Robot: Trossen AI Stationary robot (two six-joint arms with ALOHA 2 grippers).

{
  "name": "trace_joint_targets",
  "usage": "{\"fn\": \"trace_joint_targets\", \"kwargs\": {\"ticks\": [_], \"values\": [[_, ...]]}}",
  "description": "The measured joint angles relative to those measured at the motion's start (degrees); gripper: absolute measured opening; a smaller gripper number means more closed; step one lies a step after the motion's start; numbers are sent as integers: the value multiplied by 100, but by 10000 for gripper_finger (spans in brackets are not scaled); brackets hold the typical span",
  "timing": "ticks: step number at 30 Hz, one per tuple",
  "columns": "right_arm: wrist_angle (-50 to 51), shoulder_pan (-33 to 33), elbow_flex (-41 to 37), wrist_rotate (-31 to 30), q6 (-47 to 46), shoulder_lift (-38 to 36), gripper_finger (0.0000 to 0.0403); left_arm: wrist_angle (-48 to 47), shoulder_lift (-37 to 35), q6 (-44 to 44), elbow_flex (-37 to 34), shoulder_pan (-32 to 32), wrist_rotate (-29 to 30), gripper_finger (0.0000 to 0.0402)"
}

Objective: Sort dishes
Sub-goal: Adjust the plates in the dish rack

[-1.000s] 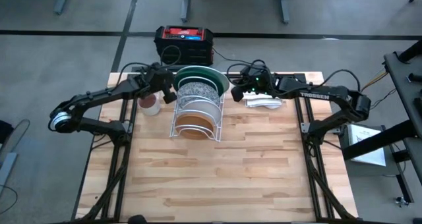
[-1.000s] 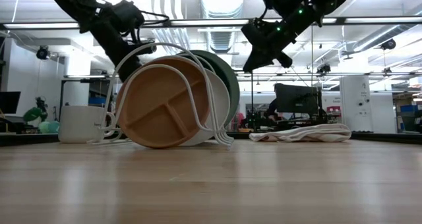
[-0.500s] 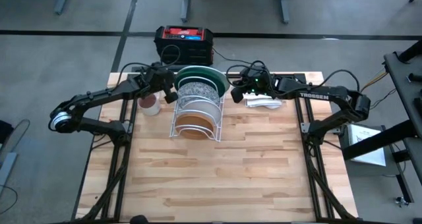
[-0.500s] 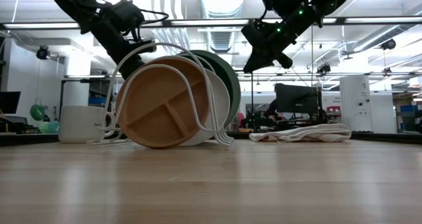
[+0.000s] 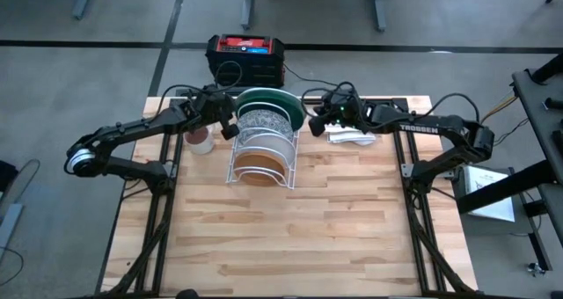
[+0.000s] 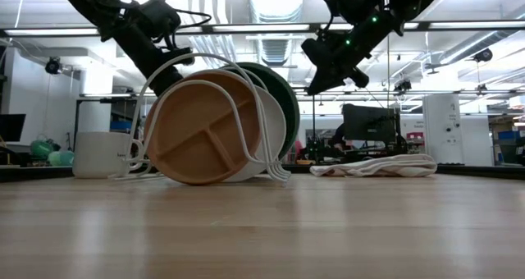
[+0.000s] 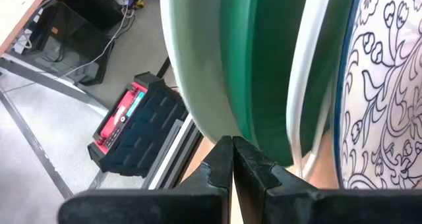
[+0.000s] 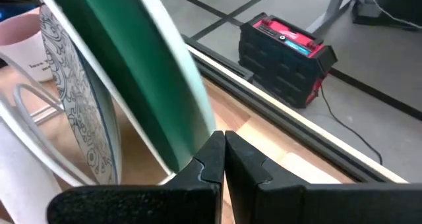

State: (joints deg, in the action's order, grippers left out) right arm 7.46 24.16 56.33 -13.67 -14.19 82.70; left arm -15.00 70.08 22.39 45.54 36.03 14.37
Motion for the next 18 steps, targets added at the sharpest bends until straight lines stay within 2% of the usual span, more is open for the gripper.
{"fn": "trace_joint_targets", "kwargs": {"ticks": [5,7,10,13,15,18], "values": [[0,-4,-79,2,-66,0,2,0,0,2,2,0,14,0],[0,-2,-115,1,-84,0,2,-60,0,-23,6,0,200,0],[19,-2,-150,2,-87,0,2,-487,-47,-76,16,0,656,0],[270,-2,-166,2,-88,0,2,-1057,-152,-244,70,2,799,0],[410,-21,-213,11,-88,0,2,-1380,-241,-335,70,-4,651,0],[457,-93,-325,165,-88,0,2,-1840,-343,-435,42,-4,-33,0]]}}
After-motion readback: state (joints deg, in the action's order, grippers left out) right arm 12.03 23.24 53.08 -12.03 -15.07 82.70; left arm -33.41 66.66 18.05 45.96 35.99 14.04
